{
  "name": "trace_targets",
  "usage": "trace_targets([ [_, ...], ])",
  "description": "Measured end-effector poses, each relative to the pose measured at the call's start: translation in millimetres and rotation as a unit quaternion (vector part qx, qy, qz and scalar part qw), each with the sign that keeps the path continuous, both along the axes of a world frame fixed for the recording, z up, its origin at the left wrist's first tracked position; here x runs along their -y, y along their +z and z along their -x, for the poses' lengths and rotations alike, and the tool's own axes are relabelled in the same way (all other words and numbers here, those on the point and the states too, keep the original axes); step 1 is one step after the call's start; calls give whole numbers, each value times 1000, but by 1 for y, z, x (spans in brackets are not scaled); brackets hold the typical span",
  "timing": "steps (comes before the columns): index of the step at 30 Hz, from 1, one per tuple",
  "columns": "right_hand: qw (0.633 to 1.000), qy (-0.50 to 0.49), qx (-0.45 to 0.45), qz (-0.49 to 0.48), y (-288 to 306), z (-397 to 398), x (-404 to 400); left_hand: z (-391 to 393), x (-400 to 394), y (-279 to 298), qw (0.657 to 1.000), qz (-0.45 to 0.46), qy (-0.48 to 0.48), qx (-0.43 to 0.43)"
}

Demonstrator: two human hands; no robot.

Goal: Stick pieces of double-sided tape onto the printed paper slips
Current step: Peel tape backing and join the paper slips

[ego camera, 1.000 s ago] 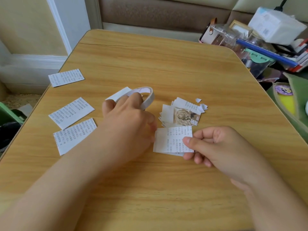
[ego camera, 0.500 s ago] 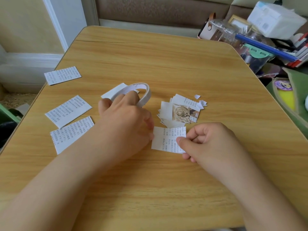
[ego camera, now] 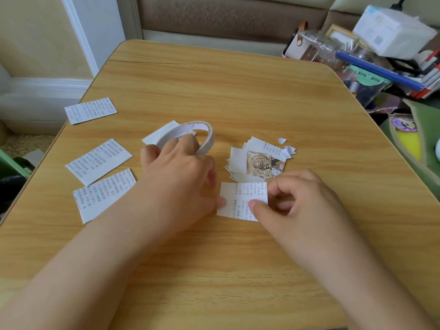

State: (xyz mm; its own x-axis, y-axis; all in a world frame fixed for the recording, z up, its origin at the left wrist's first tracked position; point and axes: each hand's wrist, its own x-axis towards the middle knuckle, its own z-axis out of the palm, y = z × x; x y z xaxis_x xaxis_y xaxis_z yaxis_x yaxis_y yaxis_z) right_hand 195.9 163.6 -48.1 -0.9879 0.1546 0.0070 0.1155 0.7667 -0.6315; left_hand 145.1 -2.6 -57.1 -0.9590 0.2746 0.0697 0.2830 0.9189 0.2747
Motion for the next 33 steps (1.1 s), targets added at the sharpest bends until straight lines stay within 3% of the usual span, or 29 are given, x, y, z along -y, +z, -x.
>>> trace_targets([
  [3, 1000, 6, 26, 16, 0, -1, 1, -1, 0, 0, 1000, 0, 4, -1],
  [7, 991, 16, 65, 118, 2, 0, 4, -1, 1, 0, 1000, -6, 8, 2],
  [11, 991, 3, 20, 135, 0, 3, 1, 0, 1, 0, 999, -30, 7, -7],
  [13, 985, 2, -28, 173, 2, 7, 0, -2, 3, 0, 994, -97, 17, -38],
  [16, 958, 13, -100, 269, 11, 14, -2, -4, 6, 16, 948, -297, 88, -72],
  [18, 933, 24, -122, 337, 17, 17, -3, -4, 7, 24, 909, -396, 125, -38],
  [21, 921, 49, -132, 363, 21, 21, 1, -7, 7, 34, 854, -504, 127, 30],
  [24, 917, 61, -136, 369, 21, 23, 6, -11, 8, 39, 818, -559, 104, 81],
  [29, 910, 74, -144, 382, 21, 25, 14, -10, 14, 35, 792, -597, 36, 119],
  [33, 910, 78, -153, 378, 21, 26, 18, -8, 15, 30, 782, -612, 35, 114],
])
